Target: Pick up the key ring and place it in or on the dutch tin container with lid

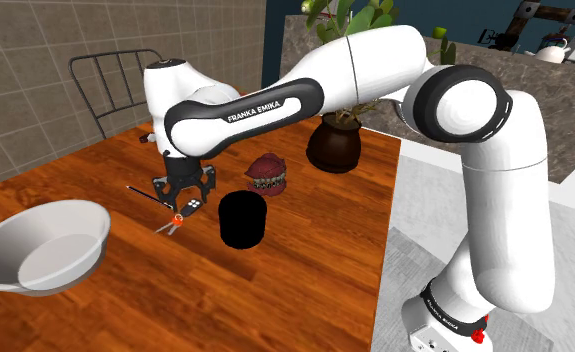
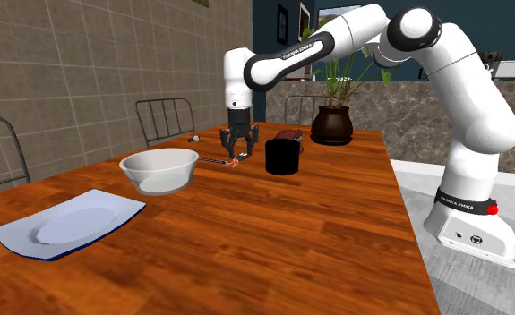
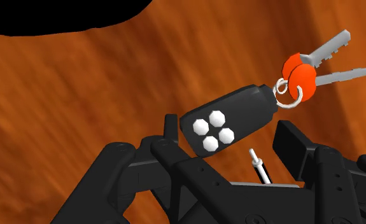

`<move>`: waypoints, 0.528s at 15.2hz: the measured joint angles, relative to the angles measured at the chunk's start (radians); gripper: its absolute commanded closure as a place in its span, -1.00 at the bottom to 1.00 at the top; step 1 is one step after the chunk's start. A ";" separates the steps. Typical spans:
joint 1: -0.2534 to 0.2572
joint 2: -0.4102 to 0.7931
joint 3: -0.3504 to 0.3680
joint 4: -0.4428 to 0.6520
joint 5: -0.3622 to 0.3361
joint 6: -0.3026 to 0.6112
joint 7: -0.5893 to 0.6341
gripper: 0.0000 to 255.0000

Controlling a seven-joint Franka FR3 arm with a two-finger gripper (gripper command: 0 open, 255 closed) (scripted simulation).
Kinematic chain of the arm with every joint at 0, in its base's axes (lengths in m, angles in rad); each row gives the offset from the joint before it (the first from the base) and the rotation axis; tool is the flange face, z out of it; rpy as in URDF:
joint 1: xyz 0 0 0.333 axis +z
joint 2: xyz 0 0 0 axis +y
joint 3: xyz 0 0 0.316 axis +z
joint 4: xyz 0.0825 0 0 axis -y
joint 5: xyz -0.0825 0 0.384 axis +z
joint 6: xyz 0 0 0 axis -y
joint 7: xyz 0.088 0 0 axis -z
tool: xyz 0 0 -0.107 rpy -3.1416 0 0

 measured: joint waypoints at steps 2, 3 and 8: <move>-0.001 -0.010 0.003 0.015 0.005 -0.024 -0.004 1.00; -0.001 -0.015 0.005 0.020 0.008 -0.034 -0.004 1.00; -0.001 -0.033 0.010 0.060 0.018 -0.090 -0.013 1.00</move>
